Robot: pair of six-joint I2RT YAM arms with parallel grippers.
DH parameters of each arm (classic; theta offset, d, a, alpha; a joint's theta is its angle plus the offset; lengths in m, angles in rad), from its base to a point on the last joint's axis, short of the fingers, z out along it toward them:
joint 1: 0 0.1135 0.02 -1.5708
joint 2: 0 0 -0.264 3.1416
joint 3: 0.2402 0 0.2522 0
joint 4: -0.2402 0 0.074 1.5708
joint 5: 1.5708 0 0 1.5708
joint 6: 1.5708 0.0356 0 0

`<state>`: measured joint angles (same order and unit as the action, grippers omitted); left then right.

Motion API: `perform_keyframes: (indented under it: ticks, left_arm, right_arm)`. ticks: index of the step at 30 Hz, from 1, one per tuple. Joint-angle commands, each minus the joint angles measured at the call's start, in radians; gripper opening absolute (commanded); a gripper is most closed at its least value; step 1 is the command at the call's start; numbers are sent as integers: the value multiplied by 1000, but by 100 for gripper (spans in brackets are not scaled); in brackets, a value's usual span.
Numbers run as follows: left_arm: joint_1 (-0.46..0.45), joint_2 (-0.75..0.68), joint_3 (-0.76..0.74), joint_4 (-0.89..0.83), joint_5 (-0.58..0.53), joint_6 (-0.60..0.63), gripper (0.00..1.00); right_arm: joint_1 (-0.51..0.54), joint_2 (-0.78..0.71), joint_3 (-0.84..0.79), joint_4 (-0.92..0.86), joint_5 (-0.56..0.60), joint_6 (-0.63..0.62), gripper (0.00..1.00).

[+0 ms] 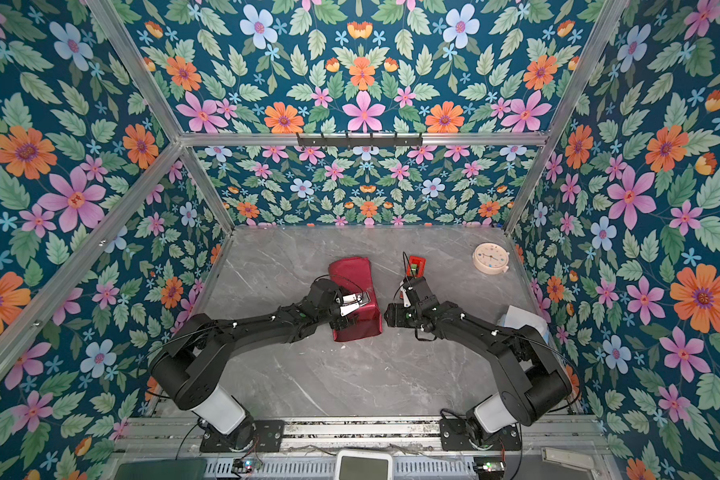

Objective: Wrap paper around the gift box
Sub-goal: 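Lower the box flat onto the table and open both grippers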

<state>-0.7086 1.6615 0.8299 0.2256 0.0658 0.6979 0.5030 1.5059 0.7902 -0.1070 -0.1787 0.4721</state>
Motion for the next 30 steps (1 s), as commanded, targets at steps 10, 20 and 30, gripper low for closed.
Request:
perform_keyframes:
  ticks: [10,20,30]
  left_arm:
    - [0,35,-13,16,-32,54,74]
    - [0,40,-18,18,-35,61,74]
    - [0,41,-15,21,-37,62,74]
  right_arm:
    - [2,76,38,94,39,11,50]
    - [14,143,64,182,-24,15,33]
    - [58,178,28,220,-39,54,28]
